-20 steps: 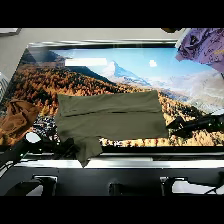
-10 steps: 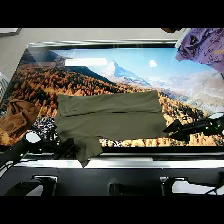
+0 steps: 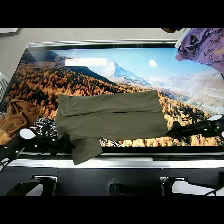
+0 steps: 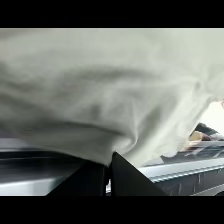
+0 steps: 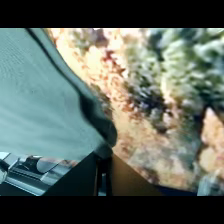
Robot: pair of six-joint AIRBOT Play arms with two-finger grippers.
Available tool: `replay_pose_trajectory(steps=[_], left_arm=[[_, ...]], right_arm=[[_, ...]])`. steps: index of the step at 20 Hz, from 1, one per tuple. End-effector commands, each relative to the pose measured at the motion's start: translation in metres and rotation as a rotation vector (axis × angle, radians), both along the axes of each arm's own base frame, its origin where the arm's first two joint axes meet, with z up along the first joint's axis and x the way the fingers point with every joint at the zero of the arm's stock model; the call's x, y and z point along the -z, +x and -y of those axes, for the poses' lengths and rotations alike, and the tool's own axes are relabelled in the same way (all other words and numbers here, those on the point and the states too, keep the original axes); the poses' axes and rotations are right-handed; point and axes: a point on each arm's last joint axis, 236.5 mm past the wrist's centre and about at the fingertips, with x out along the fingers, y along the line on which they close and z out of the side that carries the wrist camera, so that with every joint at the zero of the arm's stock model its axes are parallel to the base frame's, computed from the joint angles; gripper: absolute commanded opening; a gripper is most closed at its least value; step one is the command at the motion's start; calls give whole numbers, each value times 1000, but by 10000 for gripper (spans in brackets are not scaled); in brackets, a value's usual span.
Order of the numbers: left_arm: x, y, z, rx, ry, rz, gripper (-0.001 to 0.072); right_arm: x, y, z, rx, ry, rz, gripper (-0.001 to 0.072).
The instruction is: Fold the clothes and pants, and hang the long-sleeved shirts on hangers.
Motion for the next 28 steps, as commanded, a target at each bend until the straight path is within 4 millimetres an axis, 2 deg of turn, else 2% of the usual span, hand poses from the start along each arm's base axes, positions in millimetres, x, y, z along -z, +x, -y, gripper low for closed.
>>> replay_pose_trajectory(steps=[1, 4, 6, 9, 11, 14, 18, 23, 28], left_arm=[[-22, -2, -39, 36, 121, 18, 16], [-45, -21, -70, -12, 258, 23, 16], [-61, -31, -71, 0, 275, 75, 16], [-76, -29, -71, -12, 284, 141, 15], [-79, -18, -73, 2, 290, 170, 15], [-78, 16, -78, 26, 296, 201, 15], [-69, 72, -82, 68, 275, 210, 15], [-58, 142, -93, 136, 273, 209, 15], [-45, 197, -100, 156, 272, 215, 15]], right_arm=[[-24, -7, 8, 0, -69, 16, 28], [-54, -17, 12, -9, -141, 49, 27], [-69, -22, 7, -16, -164, 82, 27], [-76, -27, -10, -136, -240, 105, 27], [-71, -23, -23, -218, -293, 122, 27], [-69, -5, -18, -262, -424, 172, 27], [-81, 32, -11, -225, -484, 287, 27], [-77, 82, -11, -236, -456, 344, 27], [-66, 127, -3, -236, -455, 361, 28]])
